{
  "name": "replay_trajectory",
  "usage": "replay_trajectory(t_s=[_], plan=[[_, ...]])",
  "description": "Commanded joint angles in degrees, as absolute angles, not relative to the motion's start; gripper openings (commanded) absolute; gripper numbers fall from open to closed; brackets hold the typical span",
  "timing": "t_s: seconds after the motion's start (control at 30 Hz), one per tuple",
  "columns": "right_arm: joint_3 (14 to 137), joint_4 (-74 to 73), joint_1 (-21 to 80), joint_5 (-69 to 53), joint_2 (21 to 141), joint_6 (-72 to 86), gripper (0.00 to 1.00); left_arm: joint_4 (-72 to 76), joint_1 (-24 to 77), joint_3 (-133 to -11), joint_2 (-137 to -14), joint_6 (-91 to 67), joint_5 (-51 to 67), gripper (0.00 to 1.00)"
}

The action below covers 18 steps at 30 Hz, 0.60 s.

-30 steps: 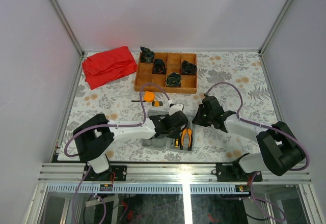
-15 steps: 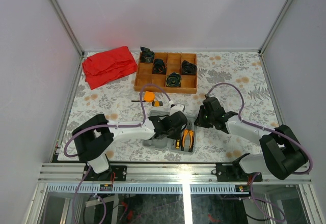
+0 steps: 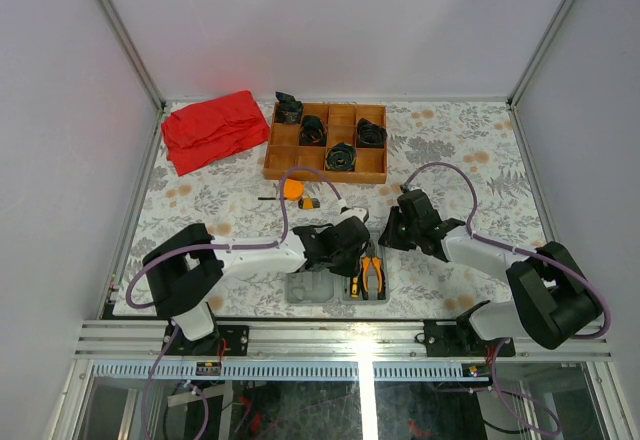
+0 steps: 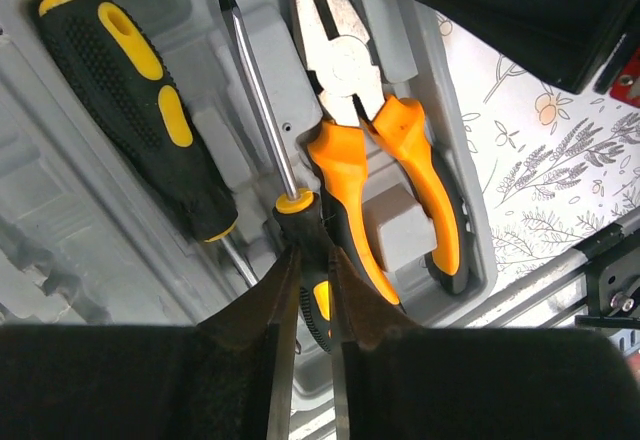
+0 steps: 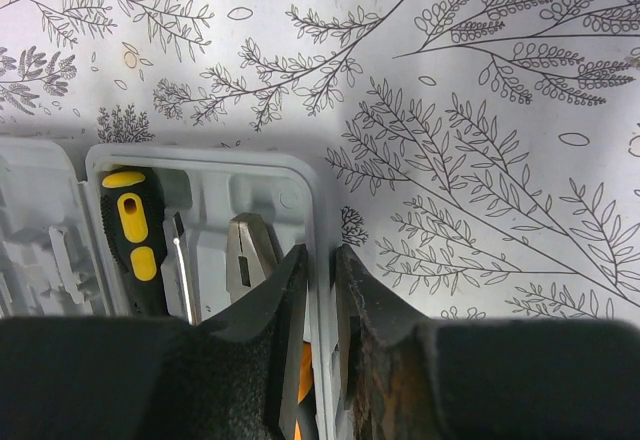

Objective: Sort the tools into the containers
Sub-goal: Adjust the screwdriver in the storage box.

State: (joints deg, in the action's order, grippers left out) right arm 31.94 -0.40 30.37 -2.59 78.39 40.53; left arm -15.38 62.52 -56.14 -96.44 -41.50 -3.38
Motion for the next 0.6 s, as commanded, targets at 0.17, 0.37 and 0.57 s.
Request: replay_trajectory(t_s=[0.17, 0.37, 0.57], plan=[[30.86, 1.65, 30.15, -0.74, 79.62, 40.51, 0.22, -20.25, 62.99, -57.59, -96.72, -40.41, 0.79, 0.0], [30.84, -0.36, 30.15, 0.14, 77.53, 40.61, 0.24, -22.3, 62.92, -57.19, -97.3, -41.48, -1.83, 0.0], [30.35, -2.75, 30.16, 1.05, 75.67, 41.23, 0.23, -24.81, 62.61, -56.66, -96.67, -42.69, -5.84, 0.0]])
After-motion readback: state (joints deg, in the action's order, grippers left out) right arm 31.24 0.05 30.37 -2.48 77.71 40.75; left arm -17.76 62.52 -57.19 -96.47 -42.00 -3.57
